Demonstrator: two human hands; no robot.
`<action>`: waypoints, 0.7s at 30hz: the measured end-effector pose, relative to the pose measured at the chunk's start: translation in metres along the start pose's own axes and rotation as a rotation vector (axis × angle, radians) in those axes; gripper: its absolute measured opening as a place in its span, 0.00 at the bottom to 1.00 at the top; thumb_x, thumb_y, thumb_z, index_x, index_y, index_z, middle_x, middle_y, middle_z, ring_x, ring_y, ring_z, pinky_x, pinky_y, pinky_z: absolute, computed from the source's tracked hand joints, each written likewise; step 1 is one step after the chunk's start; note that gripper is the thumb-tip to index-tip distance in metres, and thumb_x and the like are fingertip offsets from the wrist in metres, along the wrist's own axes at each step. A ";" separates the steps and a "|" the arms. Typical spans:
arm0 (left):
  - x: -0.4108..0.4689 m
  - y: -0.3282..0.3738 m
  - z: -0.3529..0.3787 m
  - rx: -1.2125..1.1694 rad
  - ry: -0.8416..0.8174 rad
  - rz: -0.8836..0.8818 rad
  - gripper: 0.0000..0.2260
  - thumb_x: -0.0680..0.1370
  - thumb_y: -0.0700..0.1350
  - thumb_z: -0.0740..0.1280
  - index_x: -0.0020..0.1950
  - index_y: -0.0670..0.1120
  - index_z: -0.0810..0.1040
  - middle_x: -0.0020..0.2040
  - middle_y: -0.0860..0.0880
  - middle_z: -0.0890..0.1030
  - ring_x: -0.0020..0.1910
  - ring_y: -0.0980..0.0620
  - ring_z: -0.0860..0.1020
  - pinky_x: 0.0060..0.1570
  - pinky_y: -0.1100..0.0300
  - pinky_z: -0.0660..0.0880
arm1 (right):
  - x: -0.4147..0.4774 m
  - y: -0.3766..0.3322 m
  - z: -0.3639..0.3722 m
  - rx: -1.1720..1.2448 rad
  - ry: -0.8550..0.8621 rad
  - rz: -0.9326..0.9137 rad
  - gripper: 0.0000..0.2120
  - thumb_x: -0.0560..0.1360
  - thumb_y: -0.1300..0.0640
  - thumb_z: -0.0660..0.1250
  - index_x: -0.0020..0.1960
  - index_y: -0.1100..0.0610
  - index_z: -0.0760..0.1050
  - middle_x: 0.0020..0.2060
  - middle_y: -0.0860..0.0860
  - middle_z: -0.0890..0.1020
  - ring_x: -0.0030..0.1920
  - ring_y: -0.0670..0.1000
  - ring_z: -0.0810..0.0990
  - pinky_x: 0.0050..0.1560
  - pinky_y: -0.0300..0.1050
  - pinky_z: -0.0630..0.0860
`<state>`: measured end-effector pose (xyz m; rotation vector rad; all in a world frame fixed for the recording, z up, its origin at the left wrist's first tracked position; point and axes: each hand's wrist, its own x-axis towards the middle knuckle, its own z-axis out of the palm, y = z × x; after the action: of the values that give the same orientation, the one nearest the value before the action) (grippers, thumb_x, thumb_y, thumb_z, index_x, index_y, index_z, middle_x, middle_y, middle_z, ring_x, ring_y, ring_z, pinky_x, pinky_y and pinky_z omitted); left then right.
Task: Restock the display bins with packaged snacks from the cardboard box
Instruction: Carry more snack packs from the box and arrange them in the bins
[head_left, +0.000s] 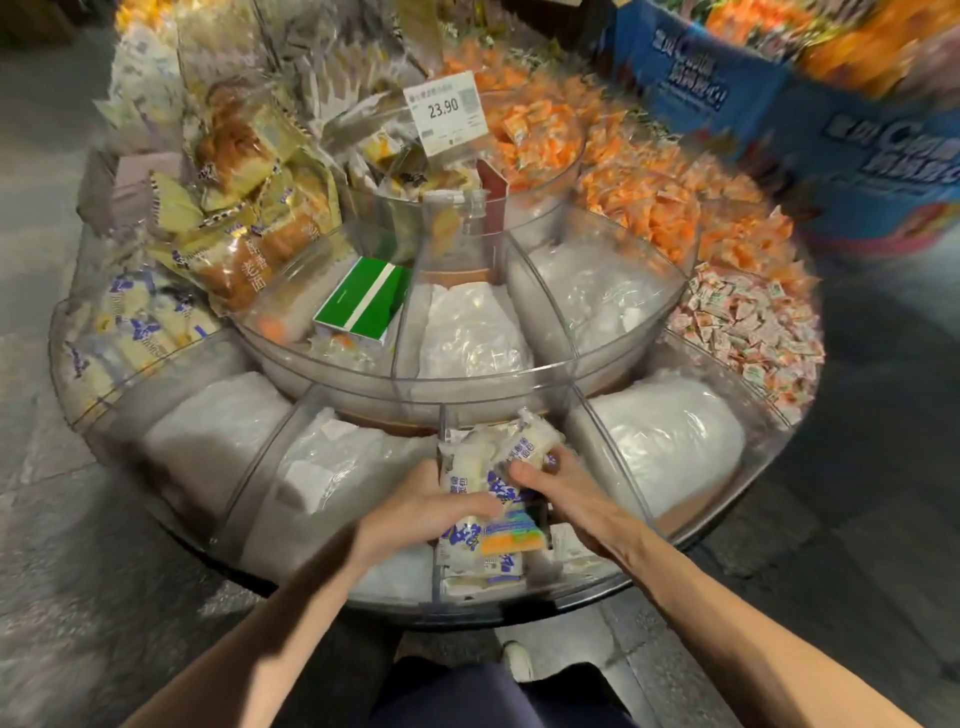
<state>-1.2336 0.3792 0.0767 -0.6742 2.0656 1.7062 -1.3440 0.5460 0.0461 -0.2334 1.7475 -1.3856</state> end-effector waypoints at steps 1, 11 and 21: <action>0.003 0.005 0.005 0.039 -0.006 0.021 0.15 0.71 0.50 0.77 0.57 0.54 0.82 0.49 0.55 0.86 0.50 0.57 0.84 0.59 0.51 0.78 | -0.001 0.001 -0.005 0.031 0.031 -0.007 0.35 0.60 0.40 0.82 0.60 0.51 0.73 0.52 0.52 0.85 0.53 0.52 0.85 0.59 0.52 0.80; 0.046 -0.005 0.012 0.205 0.173 -0.058 0.24 0.68 0.60 0.78 0.56 0.50 0.76 0.51 0.50 0.84 0.47 0.51 0.84 0.43 0.52 0.83 | -0.007 0.018 -0.057 0.247 0.260 0.099 0.19 0.69 0.60 0.78 0.55 0.64 0.75 0.40 0.57 0.87 0.40 0.57 0.86 0.45 0.52 0.83; 0.064 -0.016 0.034 1.287 0.044 0.243 0.38 0.72 0.63 0.72 0.76 0.49 0.61 0.60 0.47 0.78 0.50 0.50 0.75 0.45 0.59 0.70 | -0.019 0.030 -0.110 0.192 0.277 0.103 0.28 0.61 0.51 0.79 0.54 0.63 0.74 0.44 0.61 0.87 0.45 0.63 0.86 0.53 0.61 0.82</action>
<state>-1.2765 0.4025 0.0212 -0.0185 2.7151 0.1606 -1.4008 0.6453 0.0300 0.1584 1.8041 -1.5545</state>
